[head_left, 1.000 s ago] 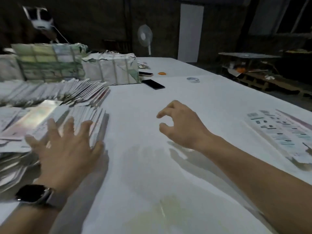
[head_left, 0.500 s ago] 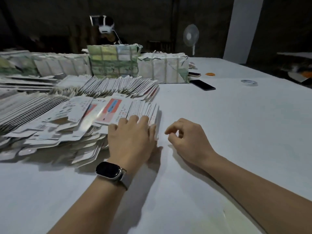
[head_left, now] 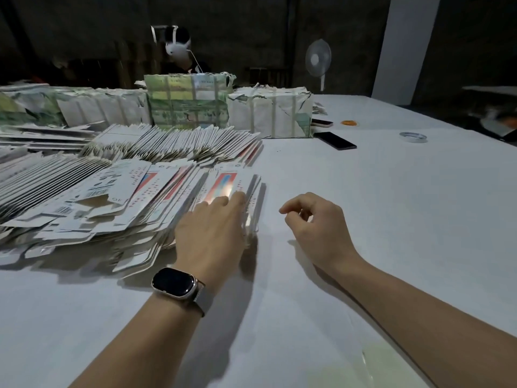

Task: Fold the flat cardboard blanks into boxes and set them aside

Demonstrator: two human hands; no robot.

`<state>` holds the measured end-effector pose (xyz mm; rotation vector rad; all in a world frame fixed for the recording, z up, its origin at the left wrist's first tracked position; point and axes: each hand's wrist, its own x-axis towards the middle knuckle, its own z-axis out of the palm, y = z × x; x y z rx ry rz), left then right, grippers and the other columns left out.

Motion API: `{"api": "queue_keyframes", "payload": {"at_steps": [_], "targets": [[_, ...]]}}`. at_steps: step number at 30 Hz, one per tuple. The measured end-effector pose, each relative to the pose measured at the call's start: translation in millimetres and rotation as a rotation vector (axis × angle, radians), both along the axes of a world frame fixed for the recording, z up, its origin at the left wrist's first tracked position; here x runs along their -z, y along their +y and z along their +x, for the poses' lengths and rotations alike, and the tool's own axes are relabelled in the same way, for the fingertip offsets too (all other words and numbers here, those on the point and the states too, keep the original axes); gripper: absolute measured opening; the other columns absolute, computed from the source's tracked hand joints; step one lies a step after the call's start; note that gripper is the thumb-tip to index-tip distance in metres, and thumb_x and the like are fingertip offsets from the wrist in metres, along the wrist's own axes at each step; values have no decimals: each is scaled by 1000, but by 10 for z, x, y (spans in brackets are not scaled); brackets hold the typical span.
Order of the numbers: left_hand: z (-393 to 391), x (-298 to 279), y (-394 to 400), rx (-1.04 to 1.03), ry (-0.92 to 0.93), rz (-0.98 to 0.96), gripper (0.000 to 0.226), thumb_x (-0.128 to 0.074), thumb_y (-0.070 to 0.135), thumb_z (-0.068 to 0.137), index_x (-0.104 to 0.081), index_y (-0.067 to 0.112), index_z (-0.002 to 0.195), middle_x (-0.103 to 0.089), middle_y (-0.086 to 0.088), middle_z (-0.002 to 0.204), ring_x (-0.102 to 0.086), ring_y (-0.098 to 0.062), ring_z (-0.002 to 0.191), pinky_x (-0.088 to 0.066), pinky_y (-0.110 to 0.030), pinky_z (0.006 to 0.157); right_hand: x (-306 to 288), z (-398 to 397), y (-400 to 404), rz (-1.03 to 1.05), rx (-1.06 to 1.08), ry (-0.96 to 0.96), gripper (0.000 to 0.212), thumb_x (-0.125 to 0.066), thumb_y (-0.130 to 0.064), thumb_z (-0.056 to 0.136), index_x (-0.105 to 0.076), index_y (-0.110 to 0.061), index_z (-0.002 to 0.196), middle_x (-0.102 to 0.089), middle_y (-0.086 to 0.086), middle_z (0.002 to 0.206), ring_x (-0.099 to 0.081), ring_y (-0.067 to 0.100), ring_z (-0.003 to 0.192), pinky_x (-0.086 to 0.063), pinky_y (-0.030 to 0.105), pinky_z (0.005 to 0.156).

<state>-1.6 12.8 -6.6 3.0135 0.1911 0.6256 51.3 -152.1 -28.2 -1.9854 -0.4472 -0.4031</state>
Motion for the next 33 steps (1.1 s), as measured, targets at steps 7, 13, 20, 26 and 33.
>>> {"api": "queue_keyframes", "payload": {"at_steps": [7,13,20,26,33], "targets": [[-56,-64,-174,299,-382,-292,58,-51,-3,92,-52,18,146,-69,-8,87,-59,-35,67,-35,-36,58,-102,22,-32,315,47,156,19,-60,-14,90,-68,-30,83,-63,-18,70,-53,0,65,-44,21,64],[-42,34,-462,442,-70,-1433,55,-51,-4,99,-48,26,144,-70,0,113,-73,-14,76,-55,-33,56,-327,14,-75,598,34,391,27,-60,-38,98,-50,-28,120,-63,-4,92,-62,-7,57,-45,13,50],[-33,107,-470,517,81,-1664,70,-53,-23,78,-56,24,129,-67,-11,119,-74,-25,95,-61,-45,64,-312,-104,-149,638,25,591,52,-73,-23,89,-48,-23,134,-72,2,111,-75,16,79,-58,31,60],[-121,74,-547,635,226,-1607,44,-51,7,99,-62,40,127,-75,6,114,-75,-16,94,-60,-31,66,-278,-344,-119,579,-282,663,27,-62,-18,95,-64,-23,122,-77,-1,103,-75,21,93,-62,42,78],[-181,41,-569,595,250,-1917,58,-30,61,102,-70,23,121,-78,-11,105,-77,-26,90,-62,-33,64,-210,-438,-191,420,-344,545,21,-54,-32,101,-64,-27,120,-77,-5,102,-75,14,91,-60,30,76]]}}
